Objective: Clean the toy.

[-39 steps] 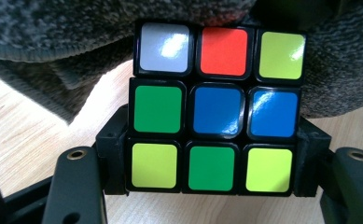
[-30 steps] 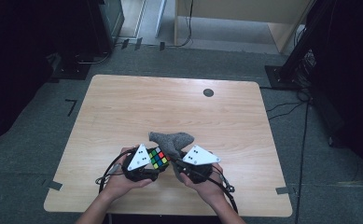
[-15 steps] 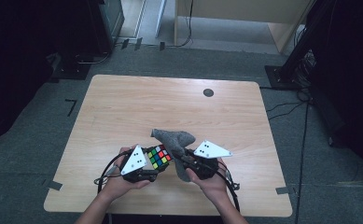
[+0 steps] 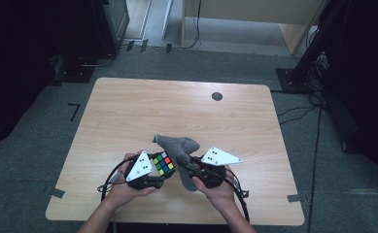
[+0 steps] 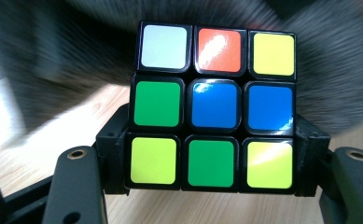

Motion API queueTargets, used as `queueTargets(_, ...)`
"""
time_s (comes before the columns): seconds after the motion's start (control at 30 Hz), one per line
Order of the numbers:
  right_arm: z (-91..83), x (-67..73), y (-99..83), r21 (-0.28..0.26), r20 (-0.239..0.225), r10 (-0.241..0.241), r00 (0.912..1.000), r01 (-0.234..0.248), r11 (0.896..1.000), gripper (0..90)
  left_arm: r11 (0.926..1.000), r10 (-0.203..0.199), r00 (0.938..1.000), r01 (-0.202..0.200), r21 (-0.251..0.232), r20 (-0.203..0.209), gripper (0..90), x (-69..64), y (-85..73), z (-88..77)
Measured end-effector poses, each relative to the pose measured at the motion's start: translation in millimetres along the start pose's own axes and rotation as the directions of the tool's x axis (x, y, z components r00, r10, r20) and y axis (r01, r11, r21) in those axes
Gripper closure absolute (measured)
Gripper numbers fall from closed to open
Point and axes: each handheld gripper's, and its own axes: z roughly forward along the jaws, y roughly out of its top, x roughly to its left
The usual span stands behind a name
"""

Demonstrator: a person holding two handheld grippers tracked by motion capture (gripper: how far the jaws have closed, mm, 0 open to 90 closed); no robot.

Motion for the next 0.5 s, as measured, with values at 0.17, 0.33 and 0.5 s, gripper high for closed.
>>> queueTargets(0.17, 2.4, -9.1, -4.5, 0.030, 0.061, 0.014, 0.9980, -0.016, 0.999, 77.1, 0.9992, -0.016, 0.9999, 0.016, -0.038, 0.007, 33.7, 2.6, 1.8, -6.0)
queueTargets(0.33, -0.3, -15.3, -5.5, 0.019, 0.042, 0.053, 0.9977, -0.054, 0.998, 77.0, 0.9996, -0.017, 0.9999, 0.017, -0.021, -0.002, 33.7, 3.6, 0.3, -3.0)
queueTargets(0.5, 1.4, 3.9, 0.9, 0.001, -0.026, -0.020, 0.9994, 0.020, 1.000, 76.8, 1.0000, 0.001, 0.9999, -0.001, 0.005, -0.010, 33.8, 0.4, -0.8, 0.3)
